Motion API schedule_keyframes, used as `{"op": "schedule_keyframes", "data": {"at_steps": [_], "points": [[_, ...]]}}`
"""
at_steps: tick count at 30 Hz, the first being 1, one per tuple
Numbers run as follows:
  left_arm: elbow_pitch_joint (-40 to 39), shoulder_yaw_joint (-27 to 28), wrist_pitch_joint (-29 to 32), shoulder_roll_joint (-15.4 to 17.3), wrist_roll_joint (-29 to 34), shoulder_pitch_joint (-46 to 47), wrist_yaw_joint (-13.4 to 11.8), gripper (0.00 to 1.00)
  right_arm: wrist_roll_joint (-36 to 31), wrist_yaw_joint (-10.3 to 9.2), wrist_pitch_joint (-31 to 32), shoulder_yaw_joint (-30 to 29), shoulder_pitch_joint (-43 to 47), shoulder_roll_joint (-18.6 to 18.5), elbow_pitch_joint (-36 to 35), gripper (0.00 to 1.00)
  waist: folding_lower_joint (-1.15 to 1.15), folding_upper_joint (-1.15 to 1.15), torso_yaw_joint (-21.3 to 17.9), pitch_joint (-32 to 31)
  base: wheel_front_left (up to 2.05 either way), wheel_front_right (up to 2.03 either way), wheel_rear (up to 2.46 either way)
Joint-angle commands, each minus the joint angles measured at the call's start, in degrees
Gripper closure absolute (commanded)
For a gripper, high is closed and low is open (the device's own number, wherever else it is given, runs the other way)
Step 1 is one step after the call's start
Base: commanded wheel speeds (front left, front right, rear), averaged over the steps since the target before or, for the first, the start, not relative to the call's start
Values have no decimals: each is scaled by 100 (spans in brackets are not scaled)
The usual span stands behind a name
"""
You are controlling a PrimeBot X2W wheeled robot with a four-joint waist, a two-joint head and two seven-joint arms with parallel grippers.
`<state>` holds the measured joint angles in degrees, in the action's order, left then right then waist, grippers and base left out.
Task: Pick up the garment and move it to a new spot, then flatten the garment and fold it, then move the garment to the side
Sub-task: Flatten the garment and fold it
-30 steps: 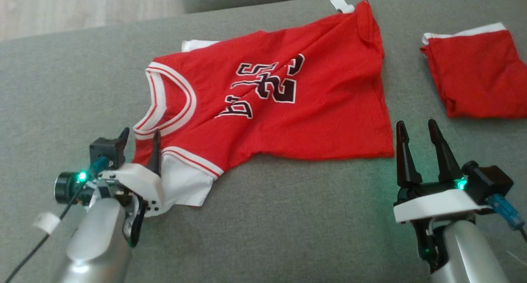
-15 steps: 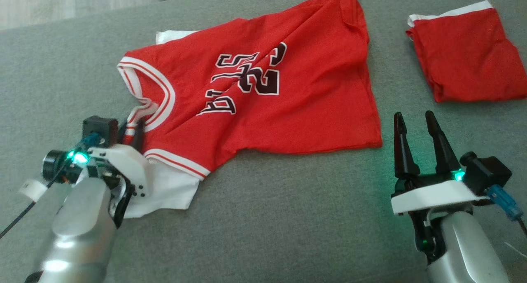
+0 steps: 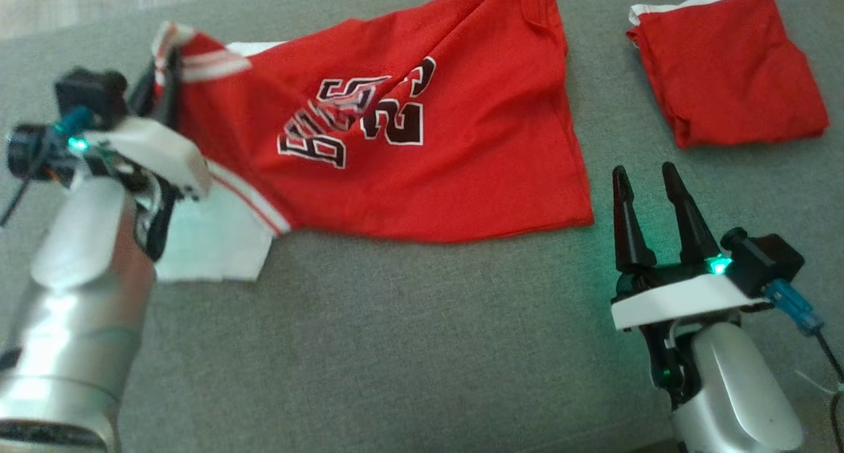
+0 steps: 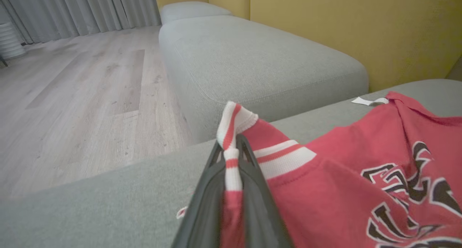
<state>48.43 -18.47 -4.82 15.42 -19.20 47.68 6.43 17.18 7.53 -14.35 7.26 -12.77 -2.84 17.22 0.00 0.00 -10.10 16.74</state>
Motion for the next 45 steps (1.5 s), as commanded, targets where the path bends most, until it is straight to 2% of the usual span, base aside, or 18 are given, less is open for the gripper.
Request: {"op": "schedule_keyframes", "data": {"at_steps": [1, 3, 4, 5, 10, 17, 22, 25, 32, 37, 45], "points": [[-85, 195, -59, 264, -41, 266, -62, 100, 39, -4, -61, 149, -143, -4, -156, 0, 0, 0, -32, 44, 0, 0, 0], [18, 203, -106, 282, -43, 422, -69, 100, 68, -4, -62, 176, -165, -4, -181, 0, 0, 0, -47, 83, 0, 0, 0], [89, 195, -100, 278, -47, 470, -66, 54, 78, -4, -62, 185, -168, -4, -190, 0, 0, 0, -48, 92, 0, 0, 0], [169, 174, -86, 273, -42, 498, -63, 0, 85, -4, -63, 193, -167, -4, -197, 0, 0, 0, -45, 98, 0, 0, 0], [462, 53, -160, 237, -26, 435, -34, 0, 93, -4, -63, 178, -143, -4, -220, 0, 0, 0, 64, 22, 0, 0, 0], [338, 42, -806, 201, -7, 42, -174, 0, -31, -4, -64, 3, -62, -4, -351, 0, 0, 0, 411, -320, 0, 0, 0], [-366, 254, -1000, 39, -136, -598, -414, 0, -184, -4, -64, -231, 81, -4, -444, 0, 0, 0, 742, -657, 0, 0, 0], [-1090, 422, -1014, -115, -134, -1198, -658, 0, -311, -4, -64, -333, 198, -4, -423, 0, 0, 0, 932, -855, 0, 0, 0], [-2447, 712, -1016, -447, -40, -2606, -980, 0, -335, -4, -64, -352, 319, -4, -417, 0, 0, 0, 1105, -1049, 0, 0, 0], [-2925, 841, -1017, -682, 121, -3327, -992, 0, -296, -4, -64, -358, 476, -4, -451, 0, 0, 0, 1172, -1025, 0, 0, 0], [-2701, 875, -1017, -690, 298, -3173, -927, 0, -277, -4, -64, -285, 369, -4, -500, 0, 0, 0, 1080, -824, 0, 0, 0]]}}
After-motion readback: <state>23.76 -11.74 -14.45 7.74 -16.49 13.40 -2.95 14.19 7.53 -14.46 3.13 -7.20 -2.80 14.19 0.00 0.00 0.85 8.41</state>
